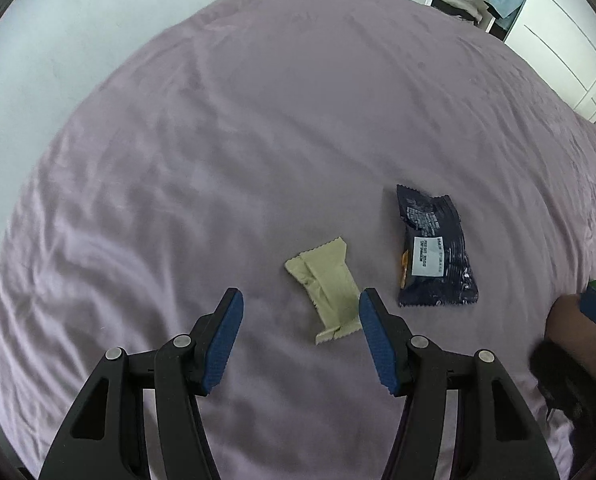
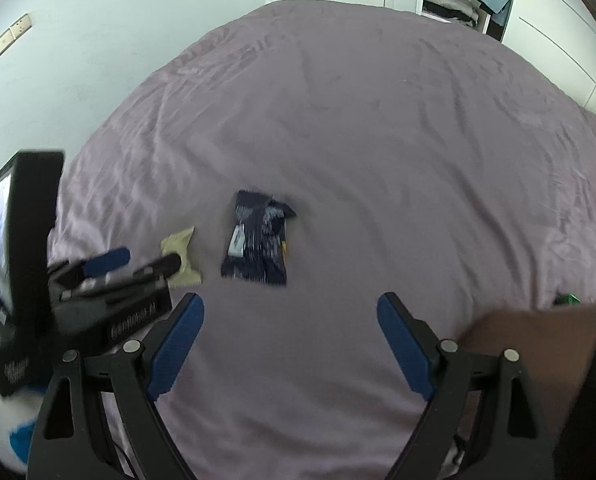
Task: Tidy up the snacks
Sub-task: 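Grasp the beige wrapper with the left gripper while the right grasps the navy packet, then carry the beige wrapper and navy packet with both grippers over the green tray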
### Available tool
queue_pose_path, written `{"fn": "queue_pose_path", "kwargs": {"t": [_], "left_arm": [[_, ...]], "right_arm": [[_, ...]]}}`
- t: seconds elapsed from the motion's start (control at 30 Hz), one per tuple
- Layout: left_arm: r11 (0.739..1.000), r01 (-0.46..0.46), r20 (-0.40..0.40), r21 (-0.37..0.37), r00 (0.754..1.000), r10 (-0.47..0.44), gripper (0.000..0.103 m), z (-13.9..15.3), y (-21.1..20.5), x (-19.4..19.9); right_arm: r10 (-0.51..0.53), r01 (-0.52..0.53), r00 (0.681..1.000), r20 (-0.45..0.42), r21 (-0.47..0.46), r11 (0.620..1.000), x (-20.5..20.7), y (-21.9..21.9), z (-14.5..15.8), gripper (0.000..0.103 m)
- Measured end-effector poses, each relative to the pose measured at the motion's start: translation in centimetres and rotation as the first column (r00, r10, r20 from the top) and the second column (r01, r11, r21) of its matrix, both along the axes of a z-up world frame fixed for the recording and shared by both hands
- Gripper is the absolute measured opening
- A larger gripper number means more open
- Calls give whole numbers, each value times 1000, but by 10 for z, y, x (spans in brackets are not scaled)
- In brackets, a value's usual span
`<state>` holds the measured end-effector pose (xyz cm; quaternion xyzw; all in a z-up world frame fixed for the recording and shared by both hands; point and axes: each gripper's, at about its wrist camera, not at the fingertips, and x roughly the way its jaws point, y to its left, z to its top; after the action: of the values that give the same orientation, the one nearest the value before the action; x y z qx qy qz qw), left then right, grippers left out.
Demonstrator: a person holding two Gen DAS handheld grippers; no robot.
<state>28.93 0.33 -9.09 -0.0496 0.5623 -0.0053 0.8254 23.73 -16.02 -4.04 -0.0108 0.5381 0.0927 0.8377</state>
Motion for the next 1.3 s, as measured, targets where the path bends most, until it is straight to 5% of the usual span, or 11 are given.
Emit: {"fn": "queue_pose_path", "kwargs": {"t": [0.63, 0.7, 0.77, 0.83, 0.93, 1.07, 1.3], "left_arm": [[998, 39, 1, -53, 999, -39, 55, -23, 9, 9], [998, 38, 3, -56, 999, -38, 55, -24, 10, 7], [998, 43, 6, -52, 999, -43, 54, -25, 11, 7], [998, 48, 7, -47, 999, -47, 53, -25, 15, 5], [998, 53, 11, -39, 999, -53, 47, -26, 14, 3], [996, 78, 13, -48, 997, -78, 19, -26, 10, 3], [995, 95, 26, -30, 995, -95, 18, -25, 7, 2]], "right_arm": [[-39, 45, 993, -109, 51, 998, 63, 29, -63, 89], [-38, 43, 992, -119, 42, 998, 65, 33, -68, 68], [-29, 33, 991, -131, 24, 999, 67, 39, -73, 17], [-22, 25, 990, -136, 26, 999, 68, 41, -75, 0], [-10, 15, 991, -133, 34, 999, 70, 43, -76, 0], [3, 5, 992, -129, 60, 998, 69, 42, -76, 0], [18, -7, 993, -117, 96, 995, 65, 36, -71, 0]]}}
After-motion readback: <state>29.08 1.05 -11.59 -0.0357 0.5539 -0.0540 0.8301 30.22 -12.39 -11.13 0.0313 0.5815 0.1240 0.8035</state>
